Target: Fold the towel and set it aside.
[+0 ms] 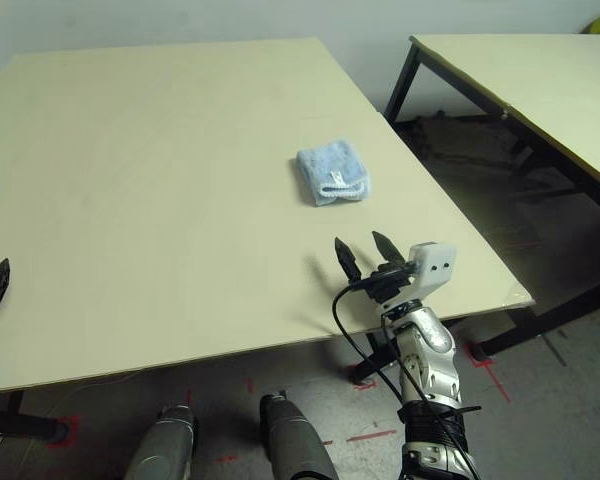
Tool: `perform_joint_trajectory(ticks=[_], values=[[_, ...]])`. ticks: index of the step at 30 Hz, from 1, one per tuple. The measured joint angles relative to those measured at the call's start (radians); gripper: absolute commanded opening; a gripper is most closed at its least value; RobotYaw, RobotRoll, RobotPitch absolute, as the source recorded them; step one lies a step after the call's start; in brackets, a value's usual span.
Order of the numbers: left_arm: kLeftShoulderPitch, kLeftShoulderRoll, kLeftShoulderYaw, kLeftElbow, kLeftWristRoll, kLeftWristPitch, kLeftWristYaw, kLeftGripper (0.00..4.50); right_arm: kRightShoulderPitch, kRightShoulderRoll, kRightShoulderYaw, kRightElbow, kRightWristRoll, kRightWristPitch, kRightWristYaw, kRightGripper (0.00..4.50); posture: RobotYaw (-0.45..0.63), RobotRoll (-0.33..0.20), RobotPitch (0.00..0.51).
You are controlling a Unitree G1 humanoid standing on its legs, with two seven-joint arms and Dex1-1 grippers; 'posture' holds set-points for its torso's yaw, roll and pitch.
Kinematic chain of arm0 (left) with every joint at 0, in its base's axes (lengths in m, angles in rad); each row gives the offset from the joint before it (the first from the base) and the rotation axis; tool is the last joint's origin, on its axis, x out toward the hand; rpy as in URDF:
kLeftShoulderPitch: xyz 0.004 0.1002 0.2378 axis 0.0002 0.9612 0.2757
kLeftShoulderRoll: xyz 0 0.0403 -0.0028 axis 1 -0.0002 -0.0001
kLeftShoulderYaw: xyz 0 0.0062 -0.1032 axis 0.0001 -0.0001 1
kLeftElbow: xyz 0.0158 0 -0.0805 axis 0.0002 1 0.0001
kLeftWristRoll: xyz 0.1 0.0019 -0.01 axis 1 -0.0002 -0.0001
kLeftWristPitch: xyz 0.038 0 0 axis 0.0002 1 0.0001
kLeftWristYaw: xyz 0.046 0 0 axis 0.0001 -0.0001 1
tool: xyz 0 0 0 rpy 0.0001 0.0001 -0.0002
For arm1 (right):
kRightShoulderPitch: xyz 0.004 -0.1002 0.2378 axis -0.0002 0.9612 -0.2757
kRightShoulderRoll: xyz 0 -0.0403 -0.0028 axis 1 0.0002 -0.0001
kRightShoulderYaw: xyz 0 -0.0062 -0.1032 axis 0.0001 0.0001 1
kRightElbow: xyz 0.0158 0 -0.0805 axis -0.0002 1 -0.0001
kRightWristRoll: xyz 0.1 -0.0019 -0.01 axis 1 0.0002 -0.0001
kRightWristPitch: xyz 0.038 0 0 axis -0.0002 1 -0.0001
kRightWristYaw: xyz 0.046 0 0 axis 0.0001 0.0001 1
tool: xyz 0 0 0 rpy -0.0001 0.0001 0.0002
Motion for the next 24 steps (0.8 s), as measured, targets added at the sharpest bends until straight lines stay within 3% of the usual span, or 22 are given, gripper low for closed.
perform_joint_trajectory(ticks=[13,24], values=[[-0.064,-0.046,-0.005,-0.013,-0.04,0.004,0.059,4.5,-0.002,-0.001,0.044,0.003,-0.041,-0.025,0.009,4.46,0.11,0.0,0.146],[-0.074,-0.037,-0.058,-0.011,0.019,-0.003,0.065,4.5,-0.035,0.017,0.073,0.043,-0.059,-0.05,-0.009,4.46,0.11,0.0,0.144]])
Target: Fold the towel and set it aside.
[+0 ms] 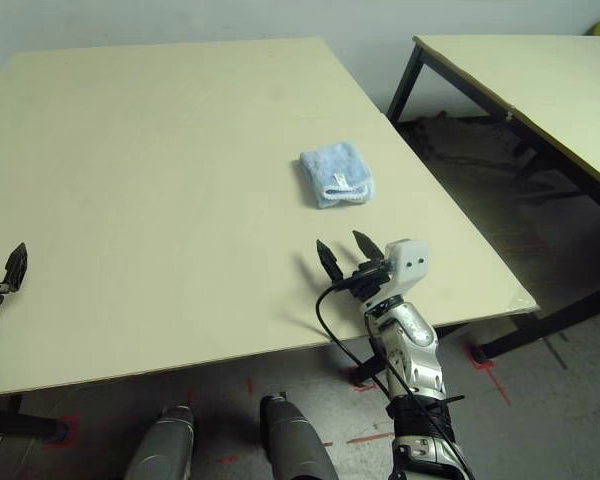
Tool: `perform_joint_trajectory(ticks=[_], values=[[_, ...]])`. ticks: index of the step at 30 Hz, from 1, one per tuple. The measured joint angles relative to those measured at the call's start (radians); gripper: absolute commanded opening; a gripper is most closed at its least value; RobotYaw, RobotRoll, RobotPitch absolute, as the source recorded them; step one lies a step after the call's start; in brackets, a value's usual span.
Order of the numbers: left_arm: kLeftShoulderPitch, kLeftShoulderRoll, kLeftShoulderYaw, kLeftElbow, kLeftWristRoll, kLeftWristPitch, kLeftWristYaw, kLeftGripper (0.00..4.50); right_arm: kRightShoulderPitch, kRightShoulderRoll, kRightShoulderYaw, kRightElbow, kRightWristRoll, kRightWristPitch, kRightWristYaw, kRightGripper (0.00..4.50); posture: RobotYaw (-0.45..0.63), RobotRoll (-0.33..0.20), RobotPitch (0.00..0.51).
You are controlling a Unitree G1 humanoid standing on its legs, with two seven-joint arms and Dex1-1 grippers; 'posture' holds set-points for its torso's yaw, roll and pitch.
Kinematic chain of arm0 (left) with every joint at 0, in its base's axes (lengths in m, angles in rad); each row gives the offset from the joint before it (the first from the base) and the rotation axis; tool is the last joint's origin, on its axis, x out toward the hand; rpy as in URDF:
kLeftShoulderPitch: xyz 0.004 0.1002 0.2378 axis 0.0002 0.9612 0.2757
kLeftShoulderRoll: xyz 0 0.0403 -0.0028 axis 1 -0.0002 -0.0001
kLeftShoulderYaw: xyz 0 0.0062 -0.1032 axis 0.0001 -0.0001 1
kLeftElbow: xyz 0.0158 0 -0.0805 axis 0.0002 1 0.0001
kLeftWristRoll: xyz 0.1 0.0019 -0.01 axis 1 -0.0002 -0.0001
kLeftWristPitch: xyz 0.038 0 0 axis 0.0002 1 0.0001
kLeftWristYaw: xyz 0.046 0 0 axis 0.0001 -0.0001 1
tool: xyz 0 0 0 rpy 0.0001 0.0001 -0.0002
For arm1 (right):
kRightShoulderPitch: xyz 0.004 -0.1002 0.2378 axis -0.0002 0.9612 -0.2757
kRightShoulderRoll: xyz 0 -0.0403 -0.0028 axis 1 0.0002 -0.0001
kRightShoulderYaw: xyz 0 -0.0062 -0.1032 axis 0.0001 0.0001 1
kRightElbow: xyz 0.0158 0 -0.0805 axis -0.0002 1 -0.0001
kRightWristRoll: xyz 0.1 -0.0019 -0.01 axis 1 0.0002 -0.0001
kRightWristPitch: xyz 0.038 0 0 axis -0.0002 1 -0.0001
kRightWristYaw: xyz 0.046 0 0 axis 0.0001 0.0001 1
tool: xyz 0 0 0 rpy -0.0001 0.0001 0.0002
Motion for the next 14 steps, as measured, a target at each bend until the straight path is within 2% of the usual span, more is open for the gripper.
perform_joint_trajectory(ticks=[14], values=[[-0.003,0.009,-0.007,0.023,0.019,-0.025,-0.007,4.5,0.0,-0.021,-0.004,0.037,-0.02,-0.024,-0.034,4.46,0.11,0.0,0.145]])
